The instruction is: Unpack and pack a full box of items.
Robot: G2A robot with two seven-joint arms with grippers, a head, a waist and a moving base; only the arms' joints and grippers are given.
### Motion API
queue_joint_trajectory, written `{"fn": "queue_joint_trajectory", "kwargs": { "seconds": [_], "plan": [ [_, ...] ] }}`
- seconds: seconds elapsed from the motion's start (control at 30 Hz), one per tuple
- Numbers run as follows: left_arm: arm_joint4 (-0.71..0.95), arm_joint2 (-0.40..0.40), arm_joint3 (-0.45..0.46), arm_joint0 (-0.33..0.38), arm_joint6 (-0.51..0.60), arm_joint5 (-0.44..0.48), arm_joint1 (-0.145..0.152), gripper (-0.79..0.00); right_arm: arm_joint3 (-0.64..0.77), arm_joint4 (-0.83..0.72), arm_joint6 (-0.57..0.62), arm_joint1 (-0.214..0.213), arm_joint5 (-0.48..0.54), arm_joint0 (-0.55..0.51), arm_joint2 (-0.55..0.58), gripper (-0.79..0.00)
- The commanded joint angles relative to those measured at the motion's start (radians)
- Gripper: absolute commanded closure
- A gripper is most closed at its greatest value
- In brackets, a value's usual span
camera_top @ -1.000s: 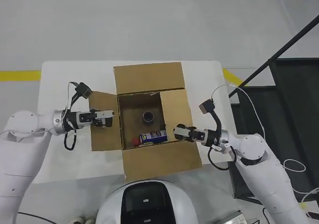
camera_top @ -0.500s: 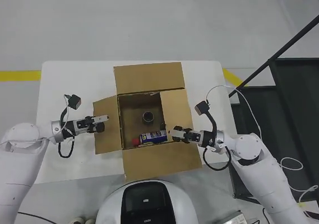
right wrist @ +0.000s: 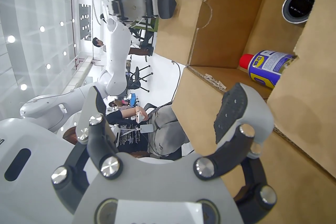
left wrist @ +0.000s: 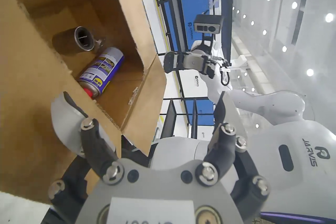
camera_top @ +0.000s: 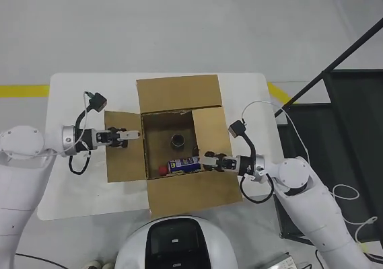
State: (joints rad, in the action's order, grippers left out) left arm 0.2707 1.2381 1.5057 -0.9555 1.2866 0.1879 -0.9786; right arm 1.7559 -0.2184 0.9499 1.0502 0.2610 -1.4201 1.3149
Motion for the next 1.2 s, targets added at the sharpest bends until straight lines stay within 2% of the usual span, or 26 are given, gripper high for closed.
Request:
{"fn": "queue_joint_trajectory", "kwargs": {
  "seconds": [0.0, 0.13, 0.23, 0.5, 0.67, 0.87, 1.17],
  "plan": [
    [-0.004, -0.008, 0.043, 0.021, 0.005, -0.016, -0.001, -0.785, -0.002, -0.003, -0.003, -0.001, 0.003, -0.001, 0.004, -0.785],
    [-0.029, -0.067, 0.082, 0.087, -0.003, -0.055, -0.012, -0.785, -0.005, -0.011, -0.01, -0.005, 0.015, -0.015, 0.024, -0.785],
    [-0.05, -0.14, 0.072, 0.149, -0.03, -0.083, -0.029, -0.785, -0.007, -0.019, -0.017, -0.008, 0.023, -0.032, 0.046, -0.785],
    [-0.026, -0.401, -0.055, 0.302, -0.155, -0.114, -0.115, -0.785, -0.003, -0.019, -0.056, -0.018, 0.034, -0.09, 0.111, -0.785],
    [-0.009, -0.508, -0.163, 0.362, -0.272, -0.11, -0.172, -0.785, -0.003, -0.017, -0.076, -0.021, 0.039, -0.117, 0.131, -0.785],
    [-0.017, -0.548, -0.256, 0.362, -0.427, -0.101, -0.208, -0.785, -0.022, -0.017, -0.094, -0.021, 0.039, -0.121, 0.125, -0.785],
    [-0.009, -0.55, -0.261, 0.357, -0.421, -0.098, -0.21, -0.785, -0.029, -0.022, -0.103, -0.019, 0.04, -0.119, 0.118, -0.785]
  ]
}}
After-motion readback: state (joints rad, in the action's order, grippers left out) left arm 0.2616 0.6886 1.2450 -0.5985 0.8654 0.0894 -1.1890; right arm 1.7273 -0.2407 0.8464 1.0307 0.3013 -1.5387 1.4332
